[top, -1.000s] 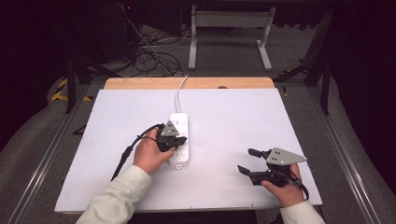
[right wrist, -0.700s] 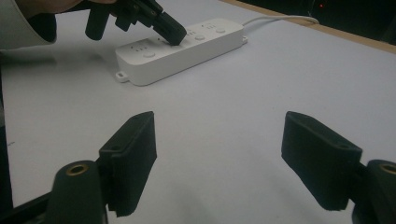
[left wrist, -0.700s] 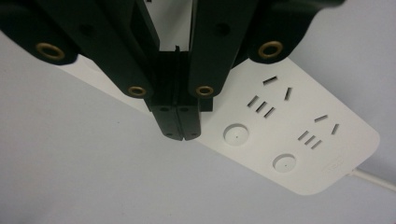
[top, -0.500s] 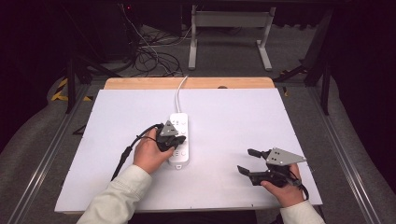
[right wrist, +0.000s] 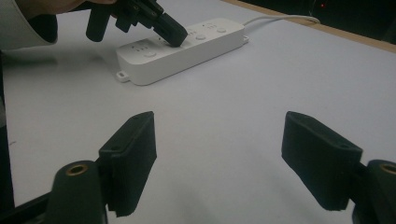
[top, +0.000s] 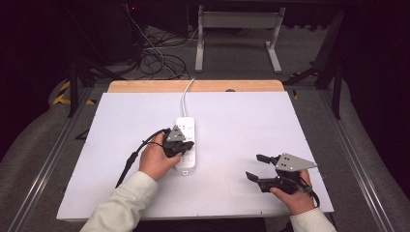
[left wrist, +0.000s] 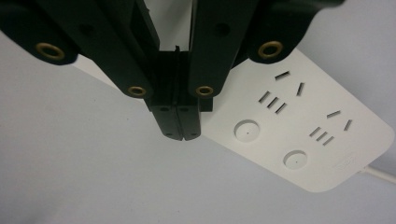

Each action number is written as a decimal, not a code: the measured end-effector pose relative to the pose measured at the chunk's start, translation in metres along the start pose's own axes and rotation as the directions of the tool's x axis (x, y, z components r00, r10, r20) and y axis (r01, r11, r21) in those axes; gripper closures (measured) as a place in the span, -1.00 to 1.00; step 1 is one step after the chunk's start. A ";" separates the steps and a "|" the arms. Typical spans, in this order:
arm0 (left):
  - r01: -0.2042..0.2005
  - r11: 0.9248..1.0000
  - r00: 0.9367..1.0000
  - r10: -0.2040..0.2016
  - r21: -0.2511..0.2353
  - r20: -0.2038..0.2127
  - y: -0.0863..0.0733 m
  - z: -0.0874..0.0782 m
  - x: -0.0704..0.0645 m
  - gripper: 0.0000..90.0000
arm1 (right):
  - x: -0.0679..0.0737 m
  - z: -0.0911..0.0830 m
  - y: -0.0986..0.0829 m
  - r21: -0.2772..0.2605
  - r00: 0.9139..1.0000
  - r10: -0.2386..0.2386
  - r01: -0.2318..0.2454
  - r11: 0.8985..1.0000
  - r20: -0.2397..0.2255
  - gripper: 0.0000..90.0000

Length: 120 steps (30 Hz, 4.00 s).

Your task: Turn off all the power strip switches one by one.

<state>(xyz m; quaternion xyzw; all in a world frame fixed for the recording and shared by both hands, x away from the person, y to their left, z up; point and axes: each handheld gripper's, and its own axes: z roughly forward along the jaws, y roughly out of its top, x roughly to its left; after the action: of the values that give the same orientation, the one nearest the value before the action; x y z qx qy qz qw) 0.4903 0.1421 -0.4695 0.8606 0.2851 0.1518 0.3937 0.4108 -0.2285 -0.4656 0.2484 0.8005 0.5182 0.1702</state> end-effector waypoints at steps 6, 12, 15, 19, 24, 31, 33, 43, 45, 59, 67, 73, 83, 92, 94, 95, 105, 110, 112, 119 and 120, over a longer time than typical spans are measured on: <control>-0.005 1.000 1.000 0.005 0.001 -0.024 -0.002 -0.001 0.002 1.00 | 0.000 0.001 0.000 0.002 1.000 0.000 0.000 1.000 -0.001 -0.40; 0.004 1.000 1.000 -0.004 -0.008 -0.014 -0.003 -0.001 0.002 1.00 | 0.000 0.001 0.000 0.002 1.000 0.003 -0.003 1.000 -0.002 -0.40; -0.002 1.000 1.000 0.002 -0.008 -0.001 -0.003 -0.001 0.001 1.00 | 0.000 0.001 0.000 0.003 1.000 -0.001 0.001 1.000 -0.002 -0.40; -0.009 1.000 1.000 0.009 -0.007 -0.003 -0.003 -0.001 0.001 1.00 | 0.001 0.001 0.000 0.005 1.000 0.002 -0.002 1.000 -0.004 -0.40; -0.020 1.000 1.000 0.020 0.002 -0.017 -0.002 -0.001 -0.002 1.00 | 0.001 0.001 0.000 0.005 1.000 0.002 -0.002 1.000 -0.003 -0.40; -0.012 1.000 1.000 0.012 -0.024 -0.024 0.000 -0.002 -0.001 1.00 | 0.000 0.001 0.000 0.004 1.000 0.001 -0.001 1.000 -0.003 -0.40; 0.012 0.999 1.000 -0.012 -0.043 0.000 0.001 -0.004 -0.001 1.00 | 0.000 0.001 -0.001 0.004 1.000 0.000 0.000 1.000 -0.002 -0.40; -0.028 0.996 0.999 0.030 -0.090 0.018 0.012 -0.035 -0.010 1.00 | 0.000 0.000 -0.001 0.001 1.000 -0.002 0.002 1.000 -0.004 -0.40; -0.033 0.994 0.999 0.037 -0.106 0.032 0.013 -0.042 -0.013 1.00 | 0.001 0.000 0.000 0.002 1.000 -0.001 0.001 1.000 -0.003 -0.40; -0.055 0.993 0.990 0.067 -0.106 0.120 -0.011 -0.053 -0.019 1.00 | 0.001 0.001 0.000 0.004 1.000 -0.001 0.001 1.000 -0.006 -0.40; -0.049 0.996 0.991 0.058 -0.072 0.122 -0.016 -0.038 -0.017 1.00 | 0.001 0.000 -0.001 0.003 1.000 -0.002 0.002 1.000 -0.006 -0.40; -0.050 0.997 0.990 0.057 -0.053 0.130 -0.018 -0.029 -0.017 1.00 | 0.001 0.000 -0.001 0.004 1.000 -0.003 0.003 1.000 -0.008 -0.40; -0.050 0.998 0.991 0.054 -0.033 0.126 -0.019 -0.023 -0.017 1.00 | 0.001 0.000 -0.001 0.005 1.000 -0.001 0.002 1.000 -0.009 -0.40; -0.051 0.998 0.991 0.055 -0.035 0.124 -0.019 -0.020 -0.019 1.00 | 0.002 0.001 -0.001 0.006 1.000 -0.002 0.003 1.000 -0.010 -0.40; -0.047 0.998 0.991 0.051 -0.036 0.125 -0.020 -0.020 -0.017 1.00 | 0.002 0.001 -0.001 0.006 1.000 -0.003 0.003 1.000 -0.010 -0.40; -0.042 0.998 0.991 0.046 -0.036 0.125 -0.020 -0.020 -0.017 1.00 | 0.002 0.001 -0.001 0.006 1.000 -0.003 0.003 1.000 -0.010 -0.40; -0.050 0.998 0.993 0.054 -0.036 0.109 -0.021 -0.020 -0.018 1.00 | 0.002 0.001 -0.001 0.007 1.000 -0.004 0.004 1.000 -0.010 -0.40; -0.040 0.999 0.993 0.043 -0.036 0.114 -0.021 -0.019 -0.018 1.00 | 0.002 0.001 -0.001 0.008 1.000 -0.004 0.004 1.000 -0.010 -0.40; -0.038 0.999 0.993 0.042 -0.035 0.114 -0.021 -0.019 -0.017 1.00 | 0.002 0.001 -0.001 0.008 1.000 -0.006 0.006 1.000 -0.010 -0.40; -0.043 0.999 0.993 0.046 -0.031 0.111 -0.021 -0.019 -0.018 1.00 | 0.002 0.002 -0.001 0.012 1.000 -0.008 0.008 1.000 -0.010 -0.40; -0.042 0.999 0.993 0.045 -0.029 0.111 -0.021 -0.019 -0.018 1.00 | 0.002 0.002 -0.001 0.012 1.000 -0.008 0.008 1.000 -0.010 -0.40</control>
<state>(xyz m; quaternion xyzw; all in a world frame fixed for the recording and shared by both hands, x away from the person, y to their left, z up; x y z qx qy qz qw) 0.4589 0.1533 -0.4737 0.8686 0.2415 0.1157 0.4168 0.4097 -0.2262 -0.4674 0.2436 0.8056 0.5136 0.1670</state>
